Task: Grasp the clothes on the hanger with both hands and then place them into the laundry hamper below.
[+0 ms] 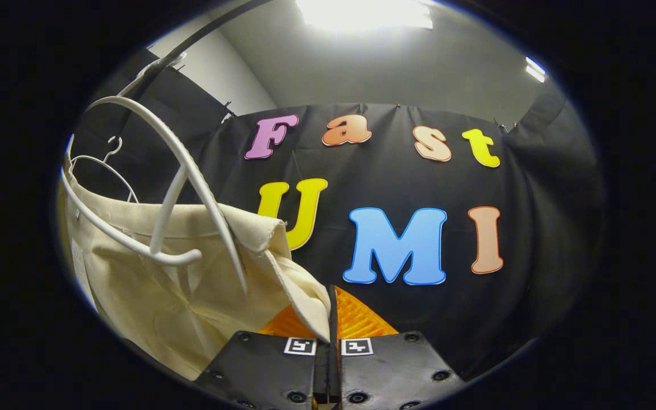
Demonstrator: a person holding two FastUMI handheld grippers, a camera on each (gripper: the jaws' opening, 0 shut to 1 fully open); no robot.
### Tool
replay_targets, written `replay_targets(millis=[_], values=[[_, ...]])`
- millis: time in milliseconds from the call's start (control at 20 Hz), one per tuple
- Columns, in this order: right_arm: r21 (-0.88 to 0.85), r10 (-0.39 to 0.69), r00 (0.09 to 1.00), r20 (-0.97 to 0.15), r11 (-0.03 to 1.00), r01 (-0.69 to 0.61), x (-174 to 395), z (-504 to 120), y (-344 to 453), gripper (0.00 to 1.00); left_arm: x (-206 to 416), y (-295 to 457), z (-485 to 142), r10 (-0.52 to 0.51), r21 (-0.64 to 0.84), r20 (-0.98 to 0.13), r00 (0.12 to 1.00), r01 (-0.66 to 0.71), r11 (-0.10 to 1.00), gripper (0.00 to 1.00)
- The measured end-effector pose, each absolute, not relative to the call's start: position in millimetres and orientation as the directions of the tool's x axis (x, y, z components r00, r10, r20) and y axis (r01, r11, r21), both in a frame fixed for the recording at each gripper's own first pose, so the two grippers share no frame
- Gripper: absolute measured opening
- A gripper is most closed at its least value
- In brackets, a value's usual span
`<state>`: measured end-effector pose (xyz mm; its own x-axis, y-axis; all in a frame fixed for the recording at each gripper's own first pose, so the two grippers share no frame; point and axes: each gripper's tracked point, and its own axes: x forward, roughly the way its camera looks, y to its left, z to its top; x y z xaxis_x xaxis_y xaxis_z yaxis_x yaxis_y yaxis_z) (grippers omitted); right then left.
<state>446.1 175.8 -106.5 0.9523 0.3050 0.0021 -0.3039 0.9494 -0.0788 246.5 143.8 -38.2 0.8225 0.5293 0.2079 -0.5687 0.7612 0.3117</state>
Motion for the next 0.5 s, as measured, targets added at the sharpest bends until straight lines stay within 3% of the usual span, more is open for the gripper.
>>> replay_targets(millis=[500], values=[[-0.082, 0.319, 0.946, -0.05, 0.943, -0.322, 389.8, -127.3, 169.6, 0.01, 217.1, 127.0, -74.5, 0.512, 0.312, 0.149, 0.846, -0.532, 0.787, 0.01]])
